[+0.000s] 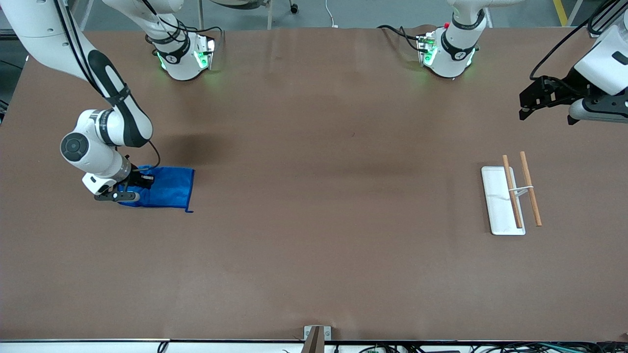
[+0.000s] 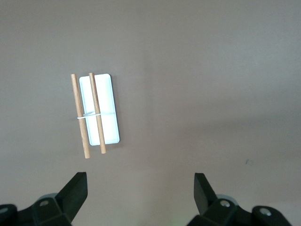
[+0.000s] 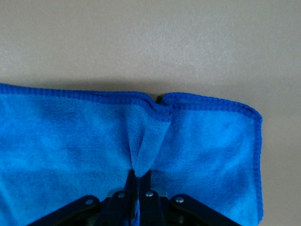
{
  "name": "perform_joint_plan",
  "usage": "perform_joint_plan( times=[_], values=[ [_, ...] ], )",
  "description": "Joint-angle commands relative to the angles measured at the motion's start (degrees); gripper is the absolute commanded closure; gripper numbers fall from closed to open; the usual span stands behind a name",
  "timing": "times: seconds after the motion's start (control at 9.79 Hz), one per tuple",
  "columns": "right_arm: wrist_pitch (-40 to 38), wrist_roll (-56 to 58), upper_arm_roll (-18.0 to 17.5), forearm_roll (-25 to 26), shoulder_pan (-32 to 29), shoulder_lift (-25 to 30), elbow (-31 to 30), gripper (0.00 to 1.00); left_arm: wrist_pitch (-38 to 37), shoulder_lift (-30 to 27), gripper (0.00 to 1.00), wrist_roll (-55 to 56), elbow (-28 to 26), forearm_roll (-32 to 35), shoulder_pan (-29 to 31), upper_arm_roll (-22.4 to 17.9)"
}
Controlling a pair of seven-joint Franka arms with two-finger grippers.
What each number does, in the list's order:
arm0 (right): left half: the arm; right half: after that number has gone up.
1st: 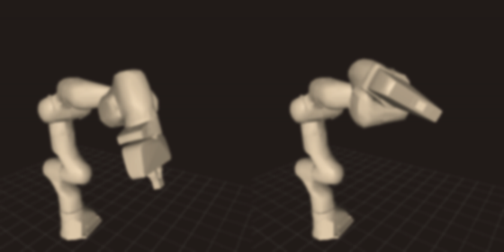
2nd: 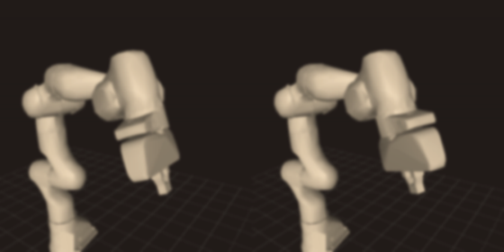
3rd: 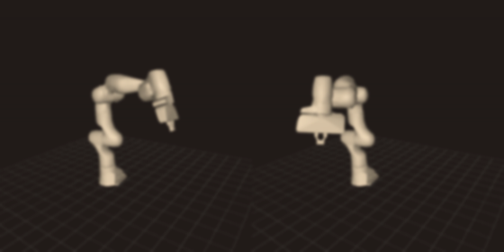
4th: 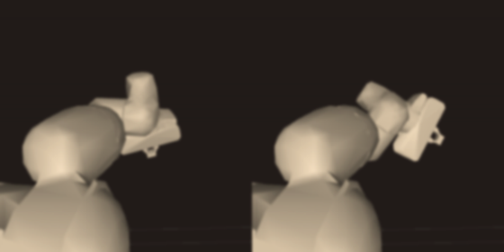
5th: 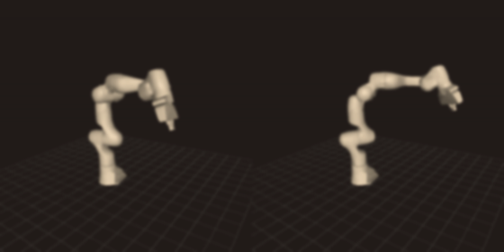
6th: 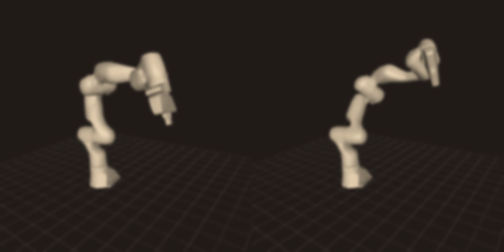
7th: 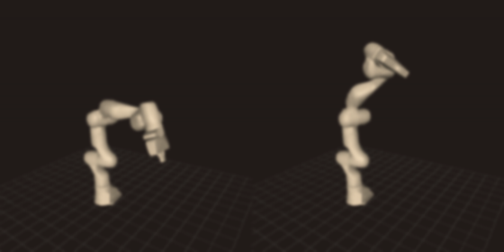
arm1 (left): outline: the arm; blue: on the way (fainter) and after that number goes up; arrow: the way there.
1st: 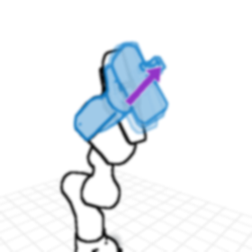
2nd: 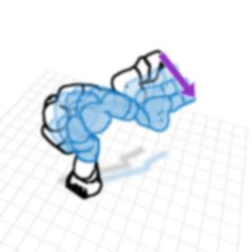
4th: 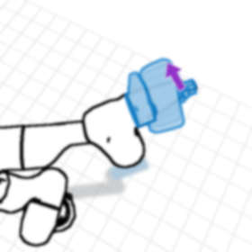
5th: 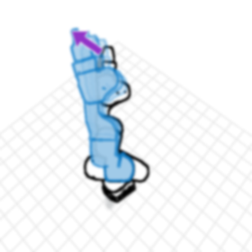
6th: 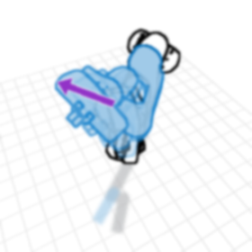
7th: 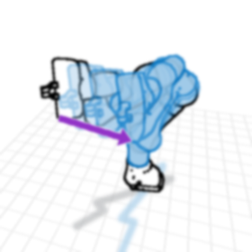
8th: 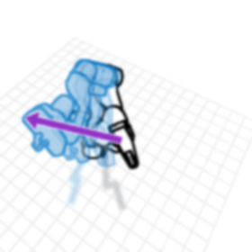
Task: Right arm passes towel to left arm to hang
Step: 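Grasp the blue towel edge with the right gripper, then lift the towel with the right gripper while the left gripper approaches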
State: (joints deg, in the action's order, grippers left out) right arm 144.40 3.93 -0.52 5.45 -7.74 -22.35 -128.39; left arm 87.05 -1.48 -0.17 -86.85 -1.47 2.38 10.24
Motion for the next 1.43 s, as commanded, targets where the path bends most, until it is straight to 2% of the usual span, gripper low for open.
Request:
perform_joint_plan(
  times=[0.0,0.1,0.31,0.61,0.72,0.92,1.23,1.33],
  values=[
    [-15.83,-0.60,-1.23,-0.35,-0.17,3.53,8.20,1.00,-0.83,3.65,0.00,-1.06,0.28,-5.53,-0.36,0.13],
    [-18.78,-0.59,-1.41,-0.35,-0.08,5.11,10.33,1.00,0.21,6.72,0.00,-0.19,1.59,-9.91,-0.45,0.13],
    [-19.94,-1.21,-4.74,-0.96,-0.08,8.62,11.92,1.00,3.27,13.49,0.00,0.17,3.88,-23.69,0.25,0.04],
    [-26.52,-1.12,-11.14,-19.89,0.09,10.83,16.84,1.00,7.77,22.27,0.00,-0.88,3.62,-48.10,0.60,-0.05],
    [-26.54,-1.38,-13.78,-23.52,0.18,11.10,17.72,1.00,8.48,24.57,0.00,-0.97,3.53,-54.19,0.17,-0.05],
    [-26.45,-3.82,-19.93,-37.89,0.36,11.19,20.44,1.00,9.10,29.93,0.00,-2.89,3.45,-65.88,-0.45,0.04],
    [-25.84,-11.73,-26.36,-49.71,0.71,10.92,25.45,1.00,9.45,36.44,0.00,-8.87,2.57,-82.06,-4.48,0.04],
    [-25.84,-12.97,-28.38,-54.88,0.80,10.92,26.77,1.00,9.71,37.24,0.00,-10.79,0.39,-88.55,-5.71,0.04]
  ],
)
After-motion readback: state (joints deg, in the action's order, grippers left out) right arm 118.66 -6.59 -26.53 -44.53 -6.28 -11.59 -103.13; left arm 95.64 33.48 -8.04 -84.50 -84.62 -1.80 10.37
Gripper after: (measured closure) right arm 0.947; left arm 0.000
